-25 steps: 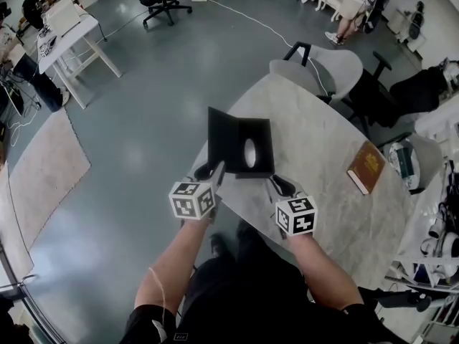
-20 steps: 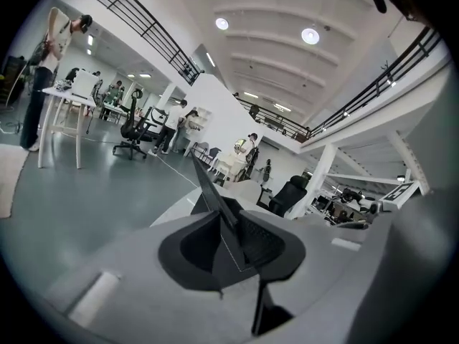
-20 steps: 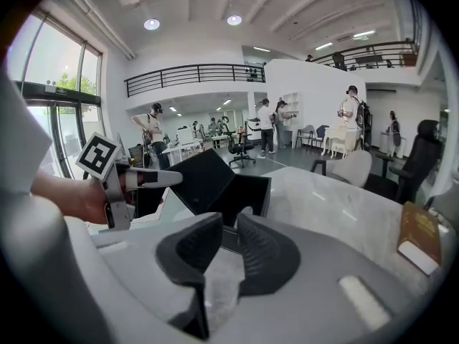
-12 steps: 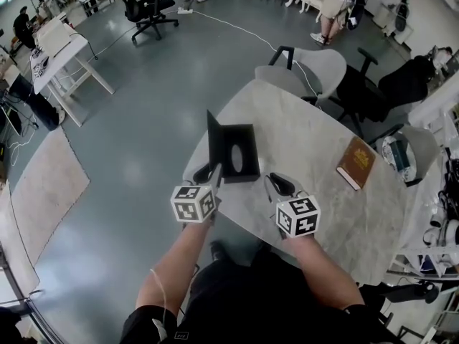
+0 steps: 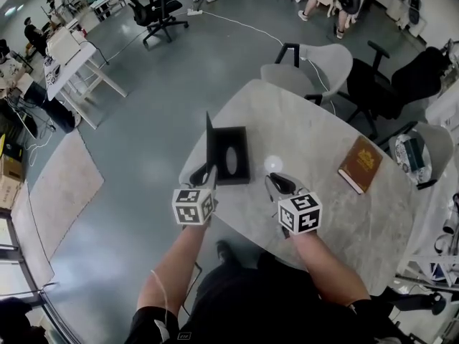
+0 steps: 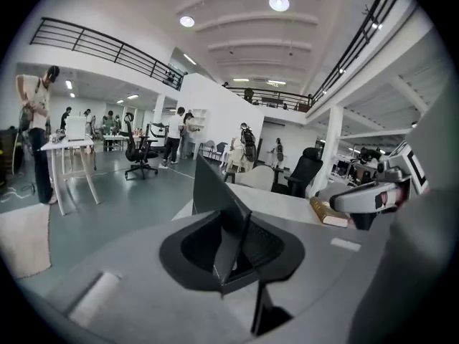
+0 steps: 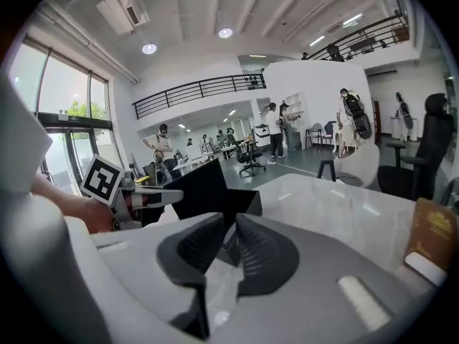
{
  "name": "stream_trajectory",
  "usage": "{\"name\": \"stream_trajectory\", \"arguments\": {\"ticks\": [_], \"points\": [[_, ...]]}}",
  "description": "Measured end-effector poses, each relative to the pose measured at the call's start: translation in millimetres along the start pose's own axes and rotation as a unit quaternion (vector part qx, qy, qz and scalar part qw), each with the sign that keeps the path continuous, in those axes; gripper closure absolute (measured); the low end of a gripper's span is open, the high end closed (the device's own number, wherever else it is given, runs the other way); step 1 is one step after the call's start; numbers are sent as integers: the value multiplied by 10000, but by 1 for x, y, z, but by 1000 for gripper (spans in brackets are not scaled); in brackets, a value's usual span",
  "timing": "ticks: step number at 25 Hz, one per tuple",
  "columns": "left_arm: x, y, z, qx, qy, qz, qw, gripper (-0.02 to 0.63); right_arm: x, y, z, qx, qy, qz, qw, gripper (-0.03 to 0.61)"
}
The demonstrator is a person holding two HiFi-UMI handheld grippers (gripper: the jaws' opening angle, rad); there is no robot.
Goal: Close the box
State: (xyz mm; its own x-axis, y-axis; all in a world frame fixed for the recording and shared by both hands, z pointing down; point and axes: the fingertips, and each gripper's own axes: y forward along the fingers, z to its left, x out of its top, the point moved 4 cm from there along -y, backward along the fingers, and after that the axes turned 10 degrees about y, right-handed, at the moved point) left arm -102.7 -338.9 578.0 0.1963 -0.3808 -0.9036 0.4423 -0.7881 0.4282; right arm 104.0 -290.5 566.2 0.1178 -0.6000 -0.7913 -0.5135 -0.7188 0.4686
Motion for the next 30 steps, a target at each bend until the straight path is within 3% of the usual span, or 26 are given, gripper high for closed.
{"name": "stream_trajectory", "arguments": {"ticks": [3,12,21,30], "points": [[3,8,-13,18,273,113,9996,527,3,-2,-12,124,84,-9,9999,522],[-1,36,-44,-59,527,353,9980,441,-2,-6,-37,234,278,57,9993,522],[-14,64,-67,-327,1352,875,9864,342,-15,-14,-54,114,544,83,9984,523],[-24,77,-76,-375,1710,1129,9781,295,-24,-19,-63,-1,656,133,9978,523]]}}
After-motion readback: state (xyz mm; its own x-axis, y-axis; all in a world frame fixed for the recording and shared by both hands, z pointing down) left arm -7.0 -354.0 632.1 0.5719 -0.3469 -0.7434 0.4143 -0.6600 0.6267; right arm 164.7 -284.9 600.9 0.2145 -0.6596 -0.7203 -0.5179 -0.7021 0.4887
